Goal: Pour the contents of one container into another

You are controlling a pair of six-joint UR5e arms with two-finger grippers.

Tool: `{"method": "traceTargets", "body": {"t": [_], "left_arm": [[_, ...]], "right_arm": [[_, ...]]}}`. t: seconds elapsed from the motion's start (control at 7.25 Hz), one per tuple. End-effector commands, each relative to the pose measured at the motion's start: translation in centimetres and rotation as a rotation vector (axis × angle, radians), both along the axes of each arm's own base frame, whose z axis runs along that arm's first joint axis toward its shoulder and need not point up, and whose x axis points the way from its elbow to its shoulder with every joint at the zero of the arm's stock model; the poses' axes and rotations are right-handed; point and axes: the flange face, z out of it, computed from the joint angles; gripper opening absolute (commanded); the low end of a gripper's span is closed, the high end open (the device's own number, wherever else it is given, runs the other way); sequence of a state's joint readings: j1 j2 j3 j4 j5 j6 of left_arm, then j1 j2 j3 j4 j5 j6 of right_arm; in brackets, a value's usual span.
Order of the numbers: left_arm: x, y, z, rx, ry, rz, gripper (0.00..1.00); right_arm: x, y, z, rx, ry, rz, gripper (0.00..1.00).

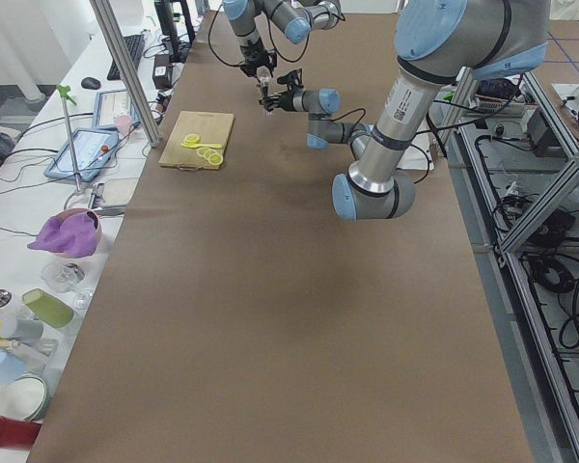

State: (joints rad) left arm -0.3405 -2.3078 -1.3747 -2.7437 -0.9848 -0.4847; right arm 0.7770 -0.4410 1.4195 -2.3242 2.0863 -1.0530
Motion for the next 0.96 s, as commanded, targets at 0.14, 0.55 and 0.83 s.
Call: {"method": "traceTargets", "body": {"t": [0.14,0.55,0.83], "left_arm": [[-0.04,0.01,-0.12,0.001,0.003,0.000,0.00],[-0.04,0.01,-0.12,0.001,0.003,0.000,0.00],[-0.04,0.01,-0.12,0.001,0.003,0.000,0.00]], "right_arm": [[0.10,0.11,0.31,-0.007,0.020,-0.013,0.00],[0.65,0.60,0.49,-0.025,0.049,-0.035,0.00],[0.91,0.60,0.56,-0.029,0.067,-0.038,0.00]]}}
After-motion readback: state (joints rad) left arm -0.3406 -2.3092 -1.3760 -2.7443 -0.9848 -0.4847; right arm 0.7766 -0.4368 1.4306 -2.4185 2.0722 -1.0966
